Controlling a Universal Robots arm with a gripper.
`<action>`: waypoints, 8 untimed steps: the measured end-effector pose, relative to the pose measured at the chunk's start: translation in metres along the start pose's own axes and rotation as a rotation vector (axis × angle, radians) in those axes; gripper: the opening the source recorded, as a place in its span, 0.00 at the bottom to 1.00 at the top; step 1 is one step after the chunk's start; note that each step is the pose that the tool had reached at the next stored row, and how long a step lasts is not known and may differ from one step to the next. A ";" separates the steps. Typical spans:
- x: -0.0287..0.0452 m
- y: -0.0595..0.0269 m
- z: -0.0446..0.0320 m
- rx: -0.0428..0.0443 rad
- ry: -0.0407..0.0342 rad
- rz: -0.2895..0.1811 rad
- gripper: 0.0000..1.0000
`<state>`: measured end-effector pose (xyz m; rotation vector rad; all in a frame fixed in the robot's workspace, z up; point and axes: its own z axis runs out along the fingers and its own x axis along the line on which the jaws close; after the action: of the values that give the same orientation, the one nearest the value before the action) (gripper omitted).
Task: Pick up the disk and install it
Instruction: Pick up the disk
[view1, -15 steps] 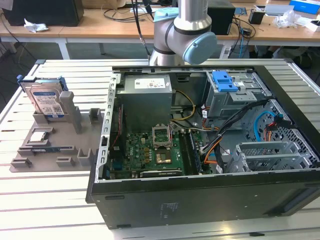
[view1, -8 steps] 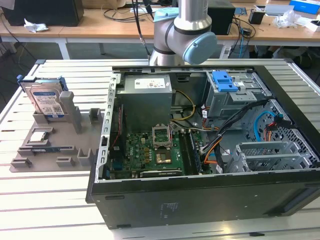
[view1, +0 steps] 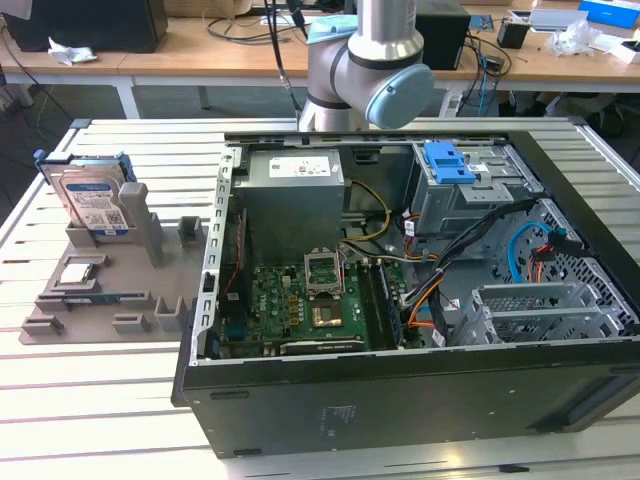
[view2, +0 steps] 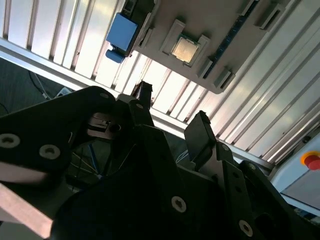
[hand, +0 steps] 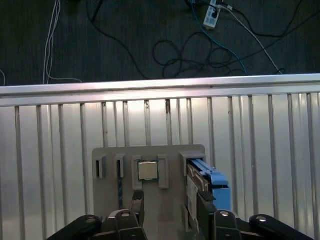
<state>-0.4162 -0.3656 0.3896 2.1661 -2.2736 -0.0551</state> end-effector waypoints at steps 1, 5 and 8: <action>-0.0008 -0.0008 0.0001 0.0000 0.0000 0.000 0.54; -0.0053 -0.0067 0.0007 -0.0001 0.0000 0.000 0.54; -0.0076 -0.0102 0.0010 -0.0001 0.0000 0.000 0.54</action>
<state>-0.4056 -0.3585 0.3886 2.1660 -2.2735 -0.0552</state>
